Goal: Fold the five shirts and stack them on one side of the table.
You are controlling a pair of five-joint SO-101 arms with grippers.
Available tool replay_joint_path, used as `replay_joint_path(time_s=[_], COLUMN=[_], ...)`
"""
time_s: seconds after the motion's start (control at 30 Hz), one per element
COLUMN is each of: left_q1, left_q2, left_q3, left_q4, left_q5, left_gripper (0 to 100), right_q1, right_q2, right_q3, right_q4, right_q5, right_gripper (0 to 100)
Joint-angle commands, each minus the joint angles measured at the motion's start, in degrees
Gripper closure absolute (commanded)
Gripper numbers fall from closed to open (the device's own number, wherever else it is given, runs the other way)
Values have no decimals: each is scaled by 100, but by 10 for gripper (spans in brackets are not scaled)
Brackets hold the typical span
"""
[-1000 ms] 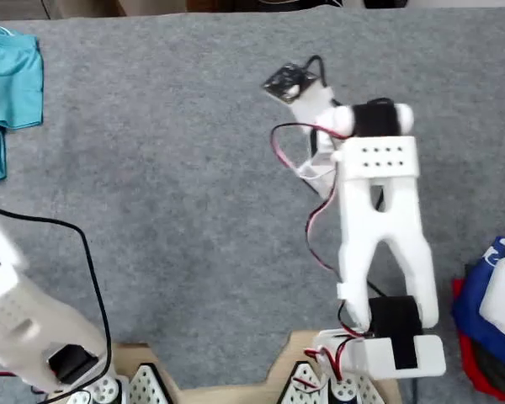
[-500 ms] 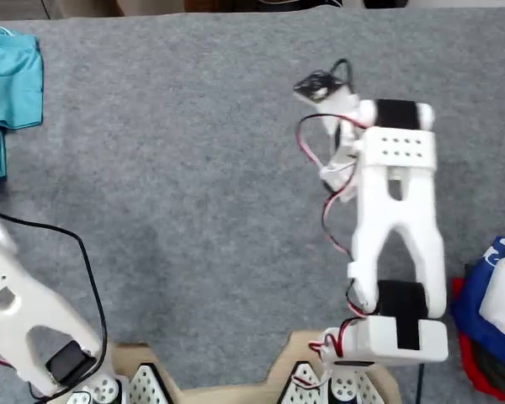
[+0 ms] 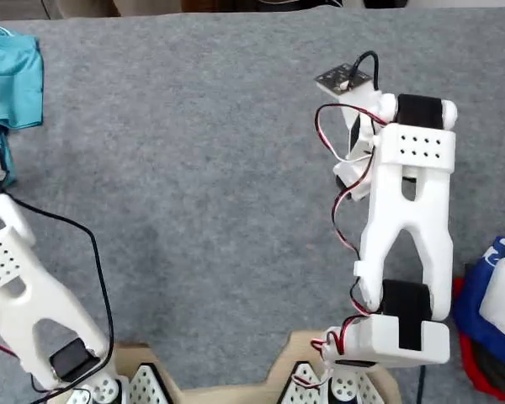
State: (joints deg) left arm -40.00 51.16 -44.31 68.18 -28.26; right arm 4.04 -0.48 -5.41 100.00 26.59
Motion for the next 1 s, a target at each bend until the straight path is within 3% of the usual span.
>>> replay_joint_path(time_s=[0.0, 0.2, 0.37, 0.6, 0.97], left_q1=[343, 1213, 2066, 3631, 6303], left_q2=[-57, -57, -365, -1640, -4585], left_q3=[-1266, -3543, -3798, -1732, 2620], left_q4=[1204, 3270, 3288, 3288, 3279], left_q5=[-18, 396, 1187, 1459, 1336], left_gripper=[981, 981, 981, 981, 981], right_q1=[75, 75, 66, 110, 1112], right_q2=[-4, -4, -13, -13, -13], right_q3=[-251, -251, -259, -259, -1262], right_q4=[53, 35, 9, -35, 176], right_q5=[-62, -62, -53, -53, -53], right_gripper=[992, 992, 992, 992, 992])
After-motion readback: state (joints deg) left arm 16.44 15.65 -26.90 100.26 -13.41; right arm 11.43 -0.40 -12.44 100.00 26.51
